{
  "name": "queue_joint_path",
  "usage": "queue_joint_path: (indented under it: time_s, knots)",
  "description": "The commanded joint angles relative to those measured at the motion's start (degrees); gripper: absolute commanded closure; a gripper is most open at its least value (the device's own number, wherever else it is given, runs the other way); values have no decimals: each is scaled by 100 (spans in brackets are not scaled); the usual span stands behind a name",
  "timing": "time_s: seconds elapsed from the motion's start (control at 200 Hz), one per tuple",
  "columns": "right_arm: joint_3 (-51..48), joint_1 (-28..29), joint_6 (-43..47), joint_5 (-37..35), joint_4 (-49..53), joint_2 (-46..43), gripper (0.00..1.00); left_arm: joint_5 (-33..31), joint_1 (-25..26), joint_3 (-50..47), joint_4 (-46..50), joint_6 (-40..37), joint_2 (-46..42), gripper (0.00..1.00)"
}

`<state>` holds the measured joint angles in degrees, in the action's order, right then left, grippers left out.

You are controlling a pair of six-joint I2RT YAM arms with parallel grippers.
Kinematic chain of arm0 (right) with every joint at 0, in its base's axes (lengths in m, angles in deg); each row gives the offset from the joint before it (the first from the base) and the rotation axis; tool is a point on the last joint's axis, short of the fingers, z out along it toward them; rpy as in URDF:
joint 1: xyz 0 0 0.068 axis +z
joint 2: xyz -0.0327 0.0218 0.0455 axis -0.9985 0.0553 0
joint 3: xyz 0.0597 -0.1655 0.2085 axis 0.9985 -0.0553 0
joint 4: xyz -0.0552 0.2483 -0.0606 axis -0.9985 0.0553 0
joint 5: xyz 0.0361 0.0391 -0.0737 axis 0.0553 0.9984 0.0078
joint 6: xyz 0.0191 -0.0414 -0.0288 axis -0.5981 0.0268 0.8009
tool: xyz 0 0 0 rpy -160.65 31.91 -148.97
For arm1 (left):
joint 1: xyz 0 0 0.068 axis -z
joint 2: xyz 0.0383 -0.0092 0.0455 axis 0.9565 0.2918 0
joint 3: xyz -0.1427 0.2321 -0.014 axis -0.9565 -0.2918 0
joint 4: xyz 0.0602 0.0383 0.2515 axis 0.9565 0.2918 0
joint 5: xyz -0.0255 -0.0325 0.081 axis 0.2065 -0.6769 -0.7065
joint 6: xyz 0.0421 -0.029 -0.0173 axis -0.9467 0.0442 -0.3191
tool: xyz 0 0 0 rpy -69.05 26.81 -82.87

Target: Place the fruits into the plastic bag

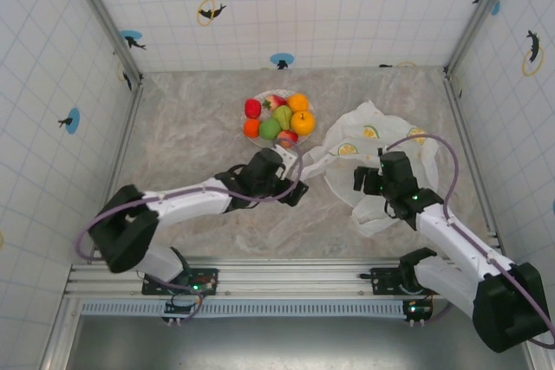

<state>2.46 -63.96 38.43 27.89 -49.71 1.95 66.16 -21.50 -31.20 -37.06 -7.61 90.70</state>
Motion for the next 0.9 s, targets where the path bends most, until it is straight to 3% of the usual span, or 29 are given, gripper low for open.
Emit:
queue_joint_path:
  time_s: [0.0,0.075,0.16,0.32,0.46,0.591,0.836,0.896]
  knots:
    - [76,33,-124,-215,208,-283,0,-533,66,371,-330,-622,637,6]
    - [31,33,-61,-348,257,-412,0,-750,64,633,-441,-688,1033,14]
    - [35,33,82,-549,327,-455,0,-691,65,871,-459,-741,1239,34]
    - [29,42,491,-824,172,-436,0,-158,53,849,-564,-657,979,68]
    - [132,97,924,-965,33,-634,2,581,-26,1182,359,-474,430,89]
    - [92,302,1353,-854,-236,-955,5,1351,-220,1418,1174,-246,-35,100]
    - [-67,1306,2266,-1178,-596,-1005,1,2262,-496,1830,2201,-434,-496,100]
    - [-169,1587,2393,-1532,-818,-869,1,2411,-537,1845,2245,-457,-579,100]
